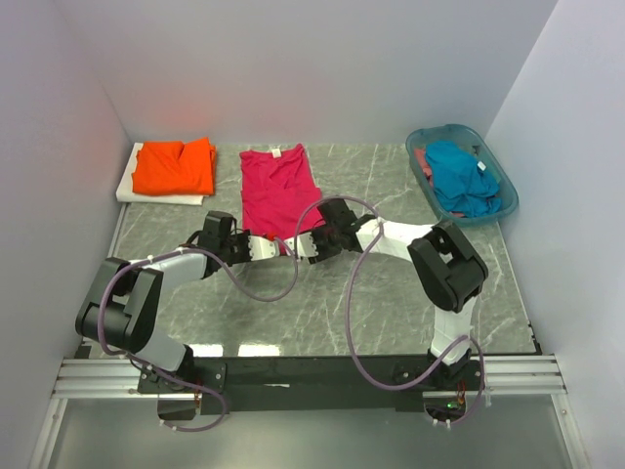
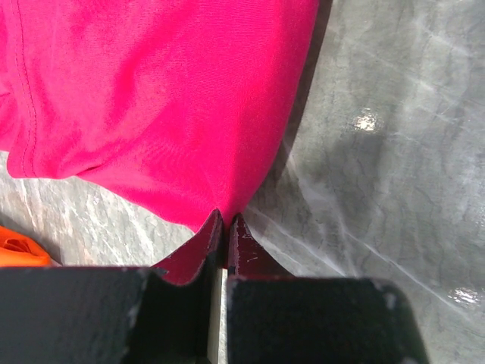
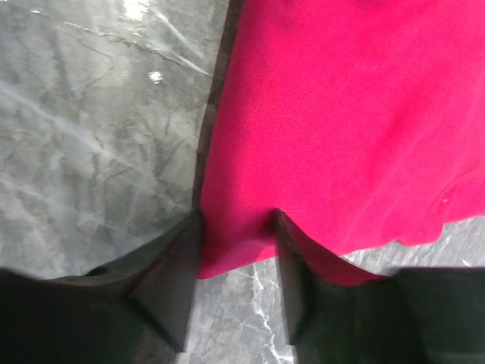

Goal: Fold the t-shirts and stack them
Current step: Fold the tshirt

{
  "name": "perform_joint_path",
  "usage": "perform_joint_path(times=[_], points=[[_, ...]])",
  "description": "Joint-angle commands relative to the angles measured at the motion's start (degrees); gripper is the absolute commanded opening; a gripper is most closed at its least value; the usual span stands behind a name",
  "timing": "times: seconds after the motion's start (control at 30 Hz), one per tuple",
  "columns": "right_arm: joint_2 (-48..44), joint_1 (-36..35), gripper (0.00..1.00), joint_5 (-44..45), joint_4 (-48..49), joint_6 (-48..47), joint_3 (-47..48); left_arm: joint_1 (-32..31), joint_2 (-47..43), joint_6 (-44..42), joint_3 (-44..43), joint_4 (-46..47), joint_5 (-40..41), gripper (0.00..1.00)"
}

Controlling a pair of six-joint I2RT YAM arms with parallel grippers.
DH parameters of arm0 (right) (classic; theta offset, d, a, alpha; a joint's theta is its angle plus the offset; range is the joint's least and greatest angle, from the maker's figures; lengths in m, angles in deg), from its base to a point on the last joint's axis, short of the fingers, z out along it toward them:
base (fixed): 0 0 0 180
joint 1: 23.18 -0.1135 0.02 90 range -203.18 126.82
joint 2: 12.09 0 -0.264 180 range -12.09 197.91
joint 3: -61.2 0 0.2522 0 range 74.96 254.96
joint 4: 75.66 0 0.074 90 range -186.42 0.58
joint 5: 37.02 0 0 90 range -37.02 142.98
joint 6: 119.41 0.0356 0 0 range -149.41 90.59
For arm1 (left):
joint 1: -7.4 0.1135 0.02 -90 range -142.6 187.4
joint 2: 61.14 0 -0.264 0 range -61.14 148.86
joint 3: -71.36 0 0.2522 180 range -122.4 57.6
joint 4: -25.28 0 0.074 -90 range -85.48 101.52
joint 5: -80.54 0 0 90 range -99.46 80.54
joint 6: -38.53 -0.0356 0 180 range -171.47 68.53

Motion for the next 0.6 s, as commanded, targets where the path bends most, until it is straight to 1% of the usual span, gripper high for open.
perform_joint_path(times=[0.0, 0.07, 0.1, 0.27, 0.3, 0.33, 0.37, 0.4, 0.57], points=[[2.6, -0.5, 0.48, 1.8, -3.5, -1.9, 3.1, -0.1, -1.7, -0.3, 0.5, 0.9, -2.1, 0.00], [3.3, -0.7, 0.43, 2.2, -4.1, -2.4, 3.6, -0.1, -1.7, -0.4, 0.4, 0.8, -2.2, 0.00], [3.5, -0.7, 0.35, 2.2, -4.3, -2.7, 3.7, -0.1, -1.7, -0.4, 0.5, 0.8, -2.2, 0.00], [3.3, -0.8, 0.20, 1.6, -7.4, -4.6, 4.0, -0.1, -2.4, -0.3, 1.3, 1.4, -2.6, 0.00], [3.0, -0.8, 0.10, 1.0, -8.0, -5.0, 3.9, -0.1, -2.6, -0.4, 1.4, 1.2, -2.7, 0.00], [2.6, -0.7, 0.05, 0.4, -8.4, -5.3, 3.7, -0.1, -2.9, -0.6, 1.5, 1.0, -2.9, 0.00], [1.3, -0.8, 0.02, -0.1, -8.6, -5.5, 2.5, -0.1, -3.2, -0.8, 1.7, 1.0, -3.1, 0.00], [0.4, -0.8, 0.00, -0.6, -7.8, -5.5, 1.4, -0.1, -4.1, -1.3, 2.0, 0.4, -3.4, 0.00], [-4.2, -0.7, 0.00, -4.4, -8.0, -4.2, -2.2, -0.1, -8.2, -2.5, 4.3, -0.3, -4.6, 0.00]])
